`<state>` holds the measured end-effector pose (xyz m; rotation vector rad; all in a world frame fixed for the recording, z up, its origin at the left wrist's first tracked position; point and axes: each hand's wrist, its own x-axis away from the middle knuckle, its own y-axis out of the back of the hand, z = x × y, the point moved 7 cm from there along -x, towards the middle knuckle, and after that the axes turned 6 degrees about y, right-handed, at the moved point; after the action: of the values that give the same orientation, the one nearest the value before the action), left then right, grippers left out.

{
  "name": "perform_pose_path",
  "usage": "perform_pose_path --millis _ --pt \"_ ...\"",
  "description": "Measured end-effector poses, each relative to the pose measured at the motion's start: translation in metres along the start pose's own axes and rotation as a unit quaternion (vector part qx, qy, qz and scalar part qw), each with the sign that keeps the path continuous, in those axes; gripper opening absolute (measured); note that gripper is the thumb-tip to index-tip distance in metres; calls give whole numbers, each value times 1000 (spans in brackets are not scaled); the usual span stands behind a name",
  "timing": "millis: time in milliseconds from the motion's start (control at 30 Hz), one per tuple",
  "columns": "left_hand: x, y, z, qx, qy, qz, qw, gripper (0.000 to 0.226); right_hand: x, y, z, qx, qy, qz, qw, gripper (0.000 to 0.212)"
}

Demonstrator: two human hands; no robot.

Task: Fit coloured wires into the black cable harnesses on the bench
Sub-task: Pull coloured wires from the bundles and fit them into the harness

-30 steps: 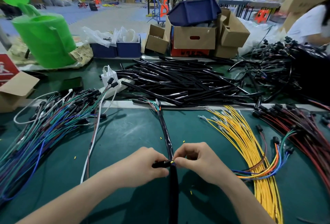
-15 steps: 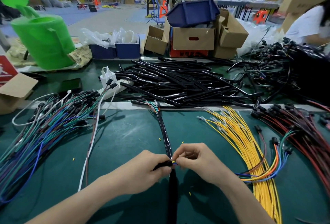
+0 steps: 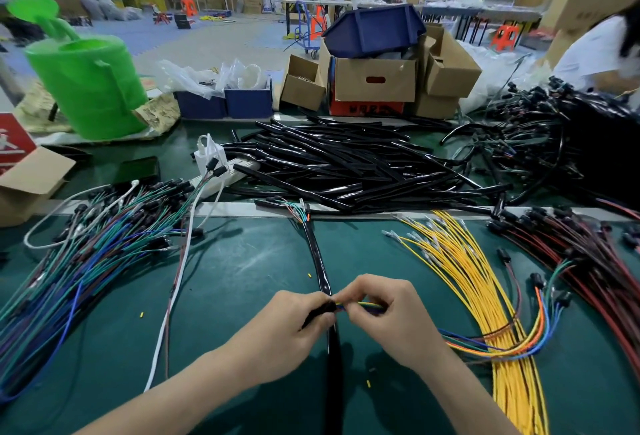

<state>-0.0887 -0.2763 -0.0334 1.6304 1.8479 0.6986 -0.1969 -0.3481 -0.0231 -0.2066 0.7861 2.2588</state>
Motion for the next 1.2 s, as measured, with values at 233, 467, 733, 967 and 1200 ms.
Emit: perform_pose_path --millis 233,467,733,967,1200 --pt "-7 -4 1 -60 25 78 995 17 1 0 6 49 39 10 998 10" --pt "-7 -10 3 -133 23 168 977 19 2 -6 0 -19 -19 61 998 15" --pt "-12 -10 -3 -79 30 114 990 24 1 -3 0 10 -9 63 998 12" --pt "-4 -3 12 186 131 182 957 23 1 0 -6 -74 -37 82 993 6" --pt "-4 -6 11 196 161 212 944 24 2 -3 -14 -127 -55 116 984 8"
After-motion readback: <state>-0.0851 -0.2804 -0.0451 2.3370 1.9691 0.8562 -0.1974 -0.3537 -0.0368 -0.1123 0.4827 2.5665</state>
